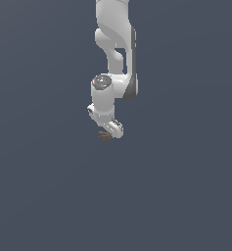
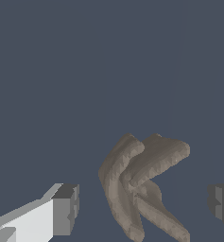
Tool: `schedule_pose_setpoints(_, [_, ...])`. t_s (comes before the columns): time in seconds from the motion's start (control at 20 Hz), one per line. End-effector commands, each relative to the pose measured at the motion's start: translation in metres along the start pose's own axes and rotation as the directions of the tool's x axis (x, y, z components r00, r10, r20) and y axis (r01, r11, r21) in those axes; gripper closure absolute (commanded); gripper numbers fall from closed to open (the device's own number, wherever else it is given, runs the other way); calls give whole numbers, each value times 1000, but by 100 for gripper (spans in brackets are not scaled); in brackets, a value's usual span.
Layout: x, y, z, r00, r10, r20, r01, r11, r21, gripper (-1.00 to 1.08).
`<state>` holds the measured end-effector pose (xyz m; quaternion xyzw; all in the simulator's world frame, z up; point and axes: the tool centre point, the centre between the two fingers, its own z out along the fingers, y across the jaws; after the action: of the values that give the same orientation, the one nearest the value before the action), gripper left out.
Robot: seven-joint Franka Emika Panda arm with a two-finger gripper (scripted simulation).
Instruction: Pick up the object and move it to a goal position.
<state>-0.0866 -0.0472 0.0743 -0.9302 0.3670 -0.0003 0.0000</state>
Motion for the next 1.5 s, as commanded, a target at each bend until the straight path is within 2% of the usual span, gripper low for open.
schedule_pose_setpoints(0.0, [-1,1,13,1000,1,1,-1,1000,-1,-92])
schedule_pose_setpoints(0.4, [0,0,32,1000,3,1,-3,1000,0,-92])
schedule_pose_setpoints(0.45, [0,0,32,1000,3,1,-3,1000,0,108])
schedule_pose_setpoints(1.1, [-1,-3,30,1000,3,0,-3,1000,1,108])
schedule_pose_setpoints(1.45, [-4,-32,16,1000,3,-1,-3,1000,0,108])
